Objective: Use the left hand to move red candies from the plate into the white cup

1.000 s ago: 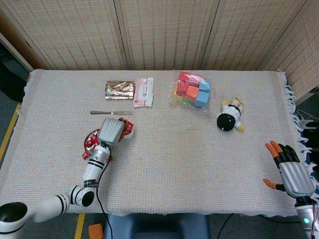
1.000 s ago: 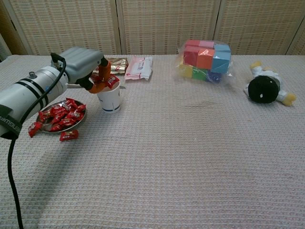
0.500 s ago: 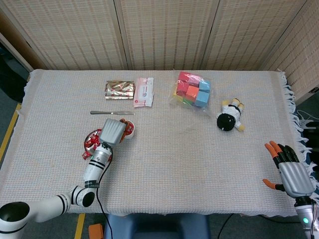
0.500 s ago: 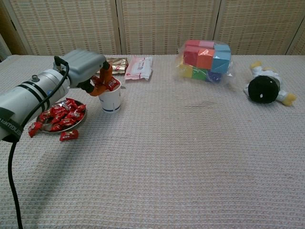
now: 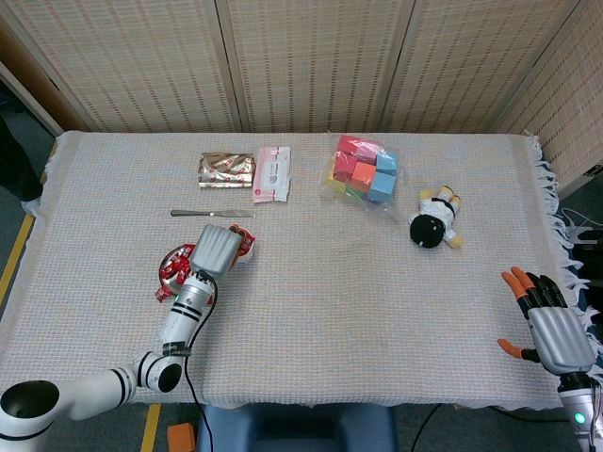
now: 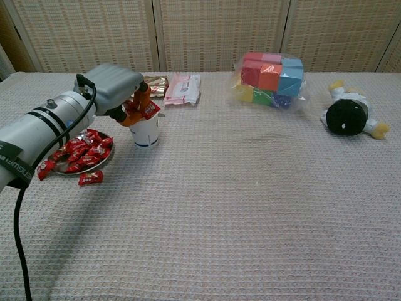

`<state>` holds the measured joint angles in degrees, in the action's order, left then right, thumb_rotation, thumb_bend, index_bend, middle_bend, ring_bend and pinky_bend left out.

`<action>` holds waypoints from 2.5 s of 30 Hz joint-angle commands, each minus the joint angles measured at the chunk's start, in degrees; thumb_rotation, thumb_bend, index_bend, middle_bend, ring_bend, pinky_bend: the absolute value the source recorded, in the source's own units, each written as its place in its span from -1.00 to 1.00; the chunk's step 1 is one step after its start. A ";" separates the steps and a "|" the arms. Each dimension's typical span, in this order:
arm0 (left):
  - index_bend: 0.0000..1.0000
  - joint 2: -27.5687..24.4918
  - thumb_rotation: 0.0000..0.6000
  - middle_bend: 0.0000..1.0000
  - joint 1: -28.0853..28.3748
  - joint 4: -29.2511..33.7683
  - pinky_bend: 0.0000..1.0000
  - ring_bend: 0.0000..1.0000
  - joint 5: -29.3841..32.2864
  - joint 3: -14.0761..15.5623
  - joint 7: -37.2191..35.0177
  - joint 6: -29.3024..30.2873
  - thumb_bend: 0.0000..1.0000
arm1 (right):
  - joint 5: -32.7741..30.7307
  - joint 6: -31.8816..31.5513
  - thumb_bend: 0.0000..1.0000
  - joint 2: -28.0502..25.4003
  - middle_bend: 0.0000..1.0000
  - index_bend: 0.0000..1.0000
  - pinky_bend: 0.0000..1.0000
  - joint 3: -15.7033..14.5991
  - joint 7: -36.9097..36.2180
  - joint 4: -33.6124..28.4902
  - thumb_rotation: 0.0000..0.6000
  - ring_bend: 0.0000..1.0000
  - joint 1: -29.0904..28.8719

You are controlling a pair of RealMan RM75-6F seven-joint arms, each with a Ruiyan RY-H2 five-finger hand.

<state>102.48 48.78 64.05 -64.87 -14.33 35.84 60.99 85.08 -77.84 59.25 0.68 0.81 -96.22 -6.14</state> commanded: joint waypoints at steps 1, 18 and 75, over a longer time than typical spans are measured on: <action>0.02 -0.11 1.00 0.37 -0.03 -0.06 1.00 0.40 0.15 0.09 0.31 -0.05 0.31 | -0.08 0.01 -0.89 0.01 -1.00 -1.00 -1.00 0.03 0.01 0.02 1.00 -1.00 0.00; -0.28 -2.10 1.00 -0.05 -0.12 1.64 1.00 0.35 -0.49 1.15 0.94 -0.69 0.09 | -0.05 -0.07 -0.89 0.11 -1.00 -1.00 -1.00 0.07 0.25 -0.01 1.00 -1.00 0.03; -0.23 3.30 1.00 -0.21 -20.27 -9.38 1.00 0.57 -19.85 15.02 -15.74 10.90 -0.13 | 0.74 0.06 -0.89 0.04 -1.00 -1.00 -1.00 -0.48 0.70 -0.57 1.00 -1.00 0.05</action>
<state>105.52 28.44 54.98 -84.75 0.89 20.41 72.23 85.83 -77.77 59.29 0.19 1.51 -96.78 -6.09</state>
